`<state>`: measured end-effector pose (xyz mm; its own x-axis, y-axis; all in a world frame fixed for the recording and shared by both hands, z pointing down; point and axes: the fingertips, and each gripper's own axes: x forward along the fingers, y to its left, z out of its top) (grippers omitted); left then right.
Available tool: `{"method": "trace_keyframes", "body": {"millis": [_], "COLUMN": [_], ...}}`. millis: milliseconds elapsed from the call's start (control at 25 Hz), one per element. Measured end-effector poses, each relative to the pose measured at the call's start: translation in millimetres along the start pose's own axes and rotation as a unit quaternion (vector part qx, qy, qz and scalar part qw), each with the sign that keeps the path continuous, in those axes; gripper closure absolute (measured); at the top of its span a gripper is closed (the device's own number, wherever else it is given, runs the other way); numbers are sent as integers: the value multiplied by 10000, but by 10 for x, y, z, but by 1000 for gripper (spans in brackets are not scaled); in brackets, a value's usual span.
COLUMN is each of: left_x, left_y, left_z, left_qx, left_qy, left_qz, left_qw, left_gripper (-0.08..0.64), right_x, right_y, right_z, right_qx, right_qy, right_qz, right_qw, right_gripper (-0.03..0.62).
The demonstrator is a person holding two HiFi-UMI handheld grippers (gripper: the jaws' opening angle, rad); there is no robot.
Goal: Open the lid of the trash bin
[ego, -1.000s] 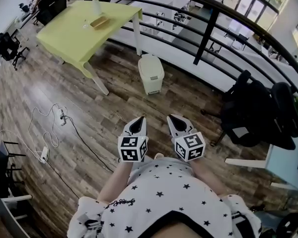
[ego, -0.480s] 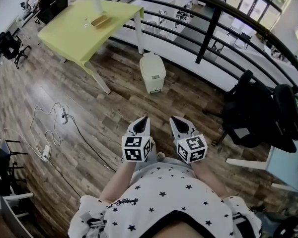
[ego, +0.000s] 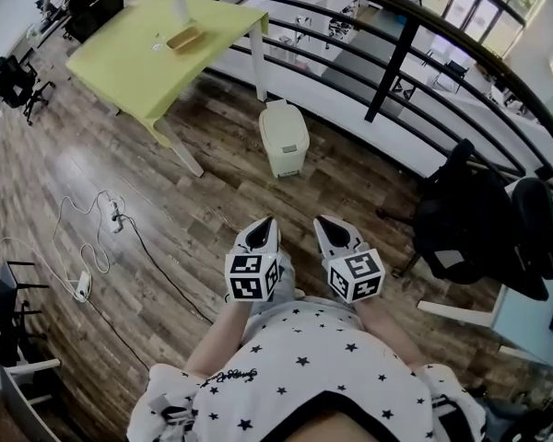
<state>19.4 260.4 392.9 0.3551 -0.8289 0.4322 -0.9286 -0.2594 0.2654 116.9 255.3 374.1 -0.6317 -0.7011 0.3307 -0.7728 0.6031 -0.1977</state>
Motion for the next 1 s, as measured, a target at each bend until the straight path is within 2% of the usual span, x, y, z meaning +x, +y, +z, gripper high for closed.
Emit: {"method": "trace_keyframes", "body": {"millis": [560,1000], "left_x": [750,1383], "left_y": [468,1005], "left_z": [538,1045], "left_qx": [12,72], "left_qy": [132,200], "left_qz": [-108,-267], "left_qw": [9999,9994], "left_gripper": [547,548], "right_x": [903,1693], "right_y": [-318,-605], "right_z": [455,848], "right_qx": [-51,40], "right_qy": [105,129], "right_qz": [78,-96], "right_qw": [9999,9999], "right_gripper": [598,598]}}
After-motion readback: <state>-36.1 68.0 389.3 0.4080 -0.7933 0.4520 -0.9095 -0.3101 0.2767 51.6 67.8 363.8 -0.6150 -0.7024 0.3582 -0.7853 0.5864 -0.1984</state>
